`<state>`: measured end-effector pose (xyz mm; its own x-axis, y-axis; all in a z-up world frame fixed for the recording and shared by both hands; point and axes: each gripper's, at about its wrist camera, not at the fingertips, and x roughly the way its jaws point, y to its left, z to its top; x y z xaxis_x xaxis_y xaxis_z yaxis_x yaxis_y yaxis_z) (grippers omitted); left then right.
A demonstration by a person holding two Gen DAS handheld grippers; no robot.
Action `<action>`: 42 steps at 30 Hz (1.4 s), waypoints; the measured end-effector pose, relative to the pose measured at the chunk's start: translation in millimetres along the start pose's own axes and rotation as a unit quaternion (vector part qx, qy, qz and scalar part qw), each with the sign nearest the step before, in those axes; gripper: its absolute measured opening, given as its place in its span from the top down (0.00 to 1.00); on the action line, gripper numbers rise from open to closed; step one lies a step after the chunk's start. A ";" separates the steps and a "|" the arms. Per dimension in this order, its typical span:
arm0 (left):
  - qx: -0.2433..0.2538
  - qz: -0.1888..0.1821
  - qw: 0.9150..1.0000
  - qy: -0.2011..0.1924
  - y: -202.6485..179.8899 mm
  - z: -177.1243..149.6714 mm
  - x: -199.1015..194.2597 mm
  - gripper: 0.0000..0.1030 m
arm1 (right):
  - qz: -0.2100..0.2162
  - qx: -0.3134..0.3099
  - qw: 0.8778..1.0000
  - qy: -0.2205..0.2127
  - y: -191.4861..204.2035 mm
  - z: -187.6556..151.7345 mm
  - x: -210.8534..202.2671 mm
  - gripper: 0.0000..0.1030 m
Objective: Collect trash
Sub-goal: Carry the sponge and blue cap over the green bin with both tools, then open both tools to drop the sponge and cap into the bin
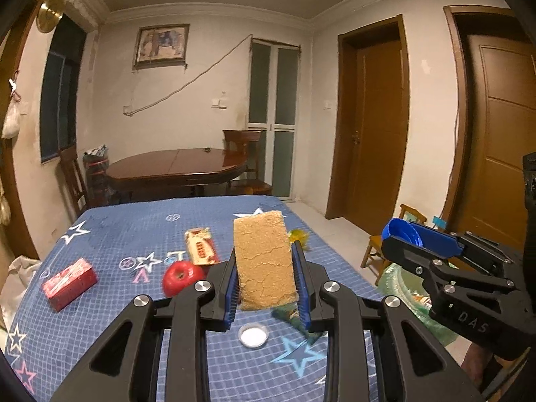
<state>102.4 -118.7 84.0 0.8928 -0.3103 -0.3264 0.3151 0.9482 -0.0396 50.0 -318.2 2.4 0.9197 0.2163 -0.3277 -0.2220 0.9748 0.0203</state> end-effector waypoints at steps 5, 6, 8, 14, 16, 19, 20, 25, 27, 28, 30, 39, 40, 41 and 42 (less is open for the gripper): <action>0.008 -0.029 1.000 0.005 -25.7 14.2 15.6 0.72 | -0.020 0.009 1.000 0.005 -23.5 4.8 -5.1 0.63; 0.010 -0.033 0.999 0.006 -30.6 16.3 19.2 0.72 | -0.025 0.010 1.000 0.005 -29.0 5.9 -7.0 0.63; 0.013 -0.048 0.999 0.013 -43.6 20.2 28.9 0.72 | -0.034 0.014 0.999 0.009 -40.3 8.0 -9.3 0.63; 0.028 -0.090 0.995 0.028 -81.7 25.4 59.1 0.72 | -0.072 0.029 0.997 0.018 -79.7 8.1 -19.3 0.63; 0.030 -0.104 0.994 0.034 -91.8 25.5 67.5 0.72 | -0.085 0.036 0.995 0.023 -94.2 6.1 -22.6 0.63; 0.037 -0.126 0.991 0.040 -114.0 27.1 81.7 0.72 | -0.104 0.042 0.993 0.028 -112.7 3.0 -27.8 0.63; 0.040 -0.132 0.990 0.042 -122.3 27.2 86.2 0.72 | -0.109 0.044 0.993 0.030 -118.2 1.4 -28.8 0.63; 0.052 -0.156 0.985 0.054 -156.6 28.1 113.0 0.72 | -0.135 0.059 0.988 0.043 -150.5 -4.8 -31.0 0.63; 0.058 -0.168 0.982 0.061 -173.3 28.2 124.8 0.72 | -0.144 0.063 0.986 0.050 -162.8 -8.7 -30.6 0.63; 0.060 -0.172 0.981 0.065 -180.2 27.9 129.9 0.72 | -0.149 0.066 0.985 0.056 -169.9 -11.2 -30.2 0.63; 0.069 -0.184 0.978 0.078 -199.2 26.2 143.5 0.72 | -0.155 0.075 0.983 0.068 -183.9 -15.8 -27.7 0.63; 0.101 -0.232 0.954 0.158 -272.9 -2.5 214.3 0.72 | -0.169 0.120 0.969 0.131 -245.5 -54.6 -16.6 0.63; 0.104 -0.235 0.952 0.167 -279.4 -6.2 221.3 0.72 | -0.168 0.123 0.968 0.137 -248.1 -58.4 -15.9 0.63; 0.108 -0.240 0.948 0.178 -287.2 -11.7 229.7 0.72 | -0.167 0.129 0.967 0.144 -253.5 -63.3 -14.2 0.63; 0.111 -0.241 0.947 0.184 -290.1 -15.6 235.8 0.72 | -0.165 0.134 0.966 0.150 -257.9 -67.6 -12.2 0.63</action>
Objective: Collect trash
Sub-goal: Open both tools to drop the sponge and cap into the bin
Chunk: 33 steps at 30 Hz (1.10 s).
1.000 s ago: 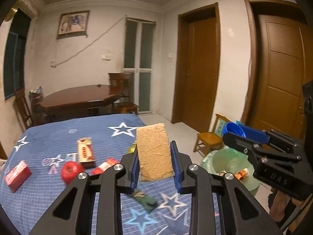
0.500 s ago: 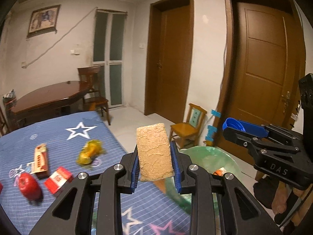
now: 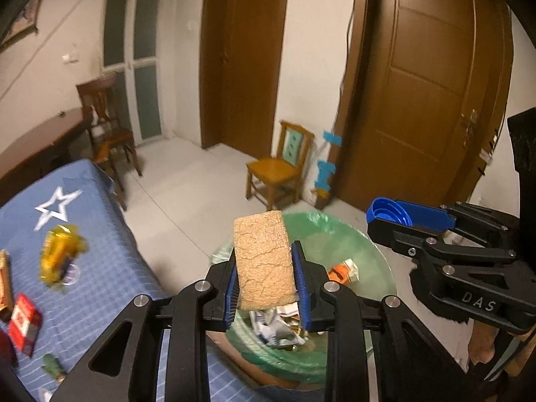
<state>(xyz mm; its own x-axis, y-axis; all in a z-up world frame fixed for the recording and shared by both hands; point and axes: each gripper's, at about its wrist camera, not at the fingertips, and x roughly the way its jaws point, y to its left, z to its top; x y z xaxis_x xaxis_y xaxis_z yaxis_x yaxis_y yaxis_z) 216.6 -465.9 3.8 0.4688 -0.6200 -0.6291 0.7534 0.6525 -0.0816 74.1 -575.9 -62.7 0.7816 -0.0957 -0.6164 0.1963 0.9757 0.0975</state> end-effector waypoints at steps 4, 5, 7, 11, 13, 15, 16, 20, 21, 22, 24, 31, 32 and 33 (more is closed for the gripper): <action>0.009 -0.005 1.000 0.025 -8.7 -5.6 34.2 0.72 | 0.003 0.012 1.000 0.027 -15.9 -8.8 16.3 0.63; 0.010 -0.006 0.999 0.031 -10.0 -7.2 42.5 0.72 | 0.004 0.013 0.999 0.030 -17.5 -9.1 18.2 0.63; 0.011 -0.007 0.999 0.040 -8.7 -9.9 52.7 0.72 | 0.005 0.015 0.999 0.038 -21.0 -11.0 22.6 0.63; 0.013 -0.005 0.998 0.053 -8.0 -13.3 71.0 0.72 | 0.006 0.018 0.998 0.051 -28.1 -13.6 32.5 0.63; 0.013 -0.004 0.998 0.057 -5.5 -16.0 78.4 0.72 | 0.006 0.019 0.998 0.057 -30.8 -12.9 36.9 0.63; 0.013 -0.003 0.998 0.060 -5.2 -17.4 86.8 0.72 | 0.005 0.020 0.998 0.061 -32.9 -14.3 40.1 0.63; 0.013 -0.003 0.998 0.061 -4.7 -17.5 90.2 0.72 | 0.005 0.020 0.998 0.063 -33.8 -13.8 41.3 0.63; 0.013 -0.001 0.998 0.064 -4.3 -16.7 98.9 0.72 | 0.005 0.021 0.998 0.065 -37.6 -13.3 43.8 0.63; 0.014 -0.001 0.998 0.063 -6.7 -16.3 98.8 0.72 | 0.005 0.021 0.998 0.065 -37.9 -13.3 43.9 0.63; 0.014 -0.001 0.998 0.063 -8.0 -15.9 99.2 0.72 | 0.005 0.021 0.998 0.065 -37.7 -13.2 44.1 0.63; 0.014 0.000 0.998 0.063 -7.5 -15.6 101.1 0.72 | 0.005 0.021 0.998 0.064 -37.4 -13.1 43.8 0.63; 0.014 0.000 0.998 0.064 -4.1 -15.4 100.6 0.72 | 0.005 0.021 0.998 0.065 -37.5 -12.7 45.7 0.63; 0.014 0.000 0.998 0.065 -4.6 -15.3 100.7 0.72 | 0.004 0.021 0.998 0.065 -38.4 -13.1 46.2 0.63; 0.014 0.000 0.998 0.064 -5.2 -15.7 99.8 0.72 | 0.005 0.021 0.998 0.066 -37.8 -12.5 45.9 0.63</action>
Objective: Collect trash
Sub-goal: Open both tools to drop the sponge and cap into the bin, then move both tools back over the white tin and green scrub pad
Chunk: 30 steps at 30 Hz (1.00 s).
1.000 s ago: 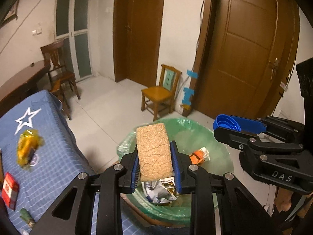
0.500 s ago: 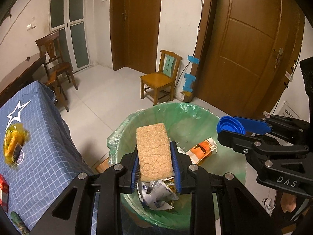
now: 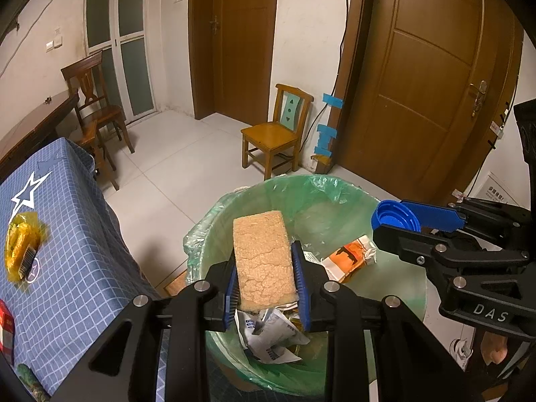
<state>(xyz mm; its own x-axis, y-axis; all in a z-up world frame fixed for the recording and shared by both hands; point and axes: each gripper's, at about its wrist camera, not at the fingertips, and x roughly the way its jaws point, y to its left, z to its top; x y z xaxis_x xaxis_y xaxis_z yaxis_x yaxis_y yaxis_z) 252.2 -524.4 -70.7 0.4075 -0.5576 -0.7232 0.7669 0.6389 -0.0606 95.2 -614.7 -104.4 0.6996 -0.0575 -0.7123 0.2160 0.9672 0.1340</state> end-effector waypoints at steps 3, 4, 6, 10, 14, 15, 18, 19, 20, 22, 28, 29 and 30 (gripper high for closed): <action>0.000 0.000 1.000 0.000 0.4 -0.5 -0.2 0.72 | 0.000 0.000 1.000 0.000 -1.0 0.0 0.9 0.63; 0.000 0.001 1.000 0.000 0.1 -0.8 -0.3 0.72 | 0.000 0.000 1.000 0.000 -0.9 0.1 0.9 0.63; 0.000 0.000 1.000 0.001 -0.2 -0.6 -0.4 0.72 | 0.000 0.000 1.000 -0.001 -1.3 0.1 1.8 0.62; 0.001 0.004 1.000 0.001 0.1 -0.8 0.2 0.60 | 0.001 0.005 1.000 -0.007 -4.2 0.3 2.0 0.60; 0.002 0.012 1.000 -0.003 1.6 -1.7 -0.9 0.41 | 0.002 0.010 1.000 -0.012 -7.1 -1.8 -0.1 0.53; 0.002 0.013 1.000 -0.003 1.7 -2.1 -0.5 0.40 | 0.001 0.011 1.000 -0.013 -7.2 -1.3 -1.3 0.52; 0.001 0.017 1.000 -0.002 3.9 -2.7 -0.5 0.37 | 0.000 0.014 1.000 -0.017 -8.1 -2.1 -3.8 0.51; 0.000 0.017 1.000 -0.002 3.9 -2.9 -0.2 0.37 | 0.000 0.015 1.000 -0.019 -7.5 -2.4 -4.4 0.51; 0.000 0.017 1.000 -0.002 5.2 -3.6 -0.4 0.37 | 0.000 0.015 1.000 -0.019 -7.7 -2.5 -5.1 0.51; 0.000 0.018 1.000 -0.001 6.9 -4.5 -1.8 0.37 | 0.001 0.015 1.000 -0.020 -7.0 -3.3 -6.1 0.51; 0.001 0.019 1.000 -0.005 11.5 -13.7 -17.1 0.37 | 0.013 0.008 0.999 -0.030 1.0 -5.3 -15.4 0.51; 0.000 0.019 1.000 -0.007 13.2 -15.8 -22.5 0.37 | 0.020 0.004 0.999 -0.035 6.4 -7.0 -19.1 0.51; 0.000 0.020 1.000 -0.010 15.8 -18.9 -30.3 0.37 | 0.024 0.000 0.999 -0.038 10.2 -8.0 -21.6 0.50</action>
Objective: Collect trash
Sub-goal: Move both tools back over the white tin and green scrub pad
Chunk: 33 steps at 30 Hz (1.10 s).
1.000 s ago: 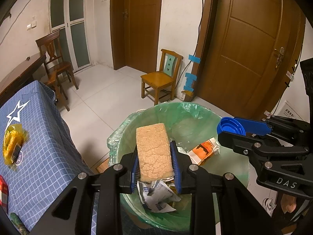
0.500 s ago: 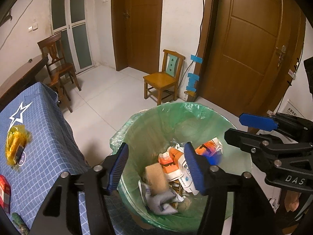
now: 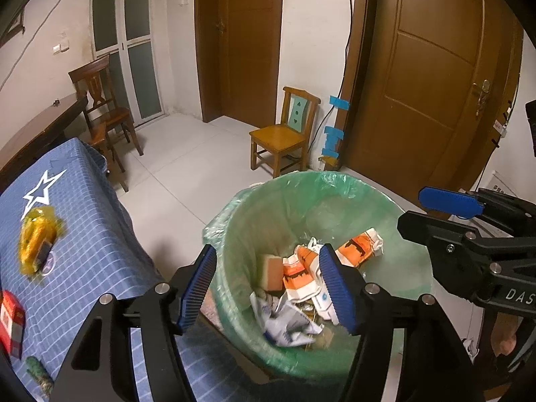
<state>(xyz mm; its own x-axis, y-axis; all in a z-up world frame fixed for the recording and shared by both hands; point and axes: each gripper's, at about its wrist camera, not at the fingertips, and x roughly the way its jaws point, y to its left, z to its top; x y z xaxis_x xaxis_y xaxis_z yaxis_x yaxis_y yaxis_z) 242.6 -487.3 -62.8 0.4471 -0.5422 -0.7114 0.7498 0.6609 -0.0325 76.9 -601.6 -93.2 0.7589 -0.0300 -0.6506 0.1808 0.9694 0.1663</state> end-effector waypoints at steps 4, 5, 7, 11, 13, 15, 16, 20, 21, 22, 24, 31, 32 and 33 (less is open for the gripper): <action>-0.004 0.009 1.000 -0.010 13.0 -11.9 -28.5 0.36 | 0.021 -0.026 0.999 -0.020 32.0 -7.3 -12.6 0.46; -0.008 0.010 1.000 -0.013 19.1 -17.8 -37.7 0.36 | 0.023 -0.031 0.999 -0.026 38.1 -9.0 -15.4 0.45; -0.014 0.013 1.000 -0.017 27.0 -28.9 -52.4 0.36 | 0.024 -0.042 0.998 -0.046 54.0 -13.6 -24.6 0.44; -0.035 0.021 0.999 -0.028 47.0 -56.5 -88.8 0.36 | 0.034 -0.065 0.993 -0.095 92.1 -25.2 -43.5 0.32; -0.041 0.027 0.998 -0.033 50.8 -67.8 -102.0 0.36 | 0.040 -0.076 0.990 -0.112 108.1 -30.3 -49.8 0.30; -0.047 0.034 0.998 -0.040 58.8 -82.4 -119.8 0.35 | 0.046 -0.091 0.986 -0.134 128.8 -36.3 -58.0 0.26; -0.051 0.036 0.997 -0.042 62.3 -88.3 -127.4 0.35 | 0.049 -0.095 0.984 -0.143 136.1 -38.2 -61.8 0.26; -0.064 0.049 0.995 -0.055 79.1 -113.6 -160.6 0.34 | 0.065 -0.100 0.980 -0.162 156.1 -44.9 -74.0 0.19; -0.068 0.054 0.994 -0.059 82.9 -119.9 -169.6 0.34 | 0.070 -0.100 0.979 -0.165 161.1 -46.9 -76.5 0.17; -0.071 0.059 0.994 -0.062 86.4 -125.7 -177.5 0.34 | 0.074 -0.101 0.978 -0.164 165.4 -48.7 -77.5 0.16; -0.083 0.069 0.992 -0.067 97.6 -140.0 -193.6 0.34 | 0.080 -0.105 0.978 -0.161 173.5 -51.7 -78.3 0.14; -0.124 0.101 0.984 -0.074 134.8 -178.0 -232.0 0.33 | 0.106 -0.134 0.975 -0.145 210.2 -65.8 -78.5 0.13; -0.131 0.107 0.983 -0.075 141.9 -184.8 -238.4 0.33 | 0.110 -0.139 0.974 -0.141 215.1 -66.6 -77.5 0.12; -0.135 0.110 0.982 -0.075 145.3 -187.4 -240.9 0.32 | 0.113 -0.143 0.974 -0.138 218.5 -67.3 -75.9 0.11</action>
<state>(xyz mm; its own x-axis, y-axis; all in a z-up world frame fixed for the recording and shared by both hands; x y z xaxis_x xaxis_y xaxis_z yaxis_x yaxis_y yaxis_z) 152.4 -163.5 -27.7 0.6662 -0.4272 -0.6113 0.4794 0.8732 -0.0877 16.7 -371.2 -57.3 0.9051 0.1658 -0.3916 -0.1616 0.9859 0.0440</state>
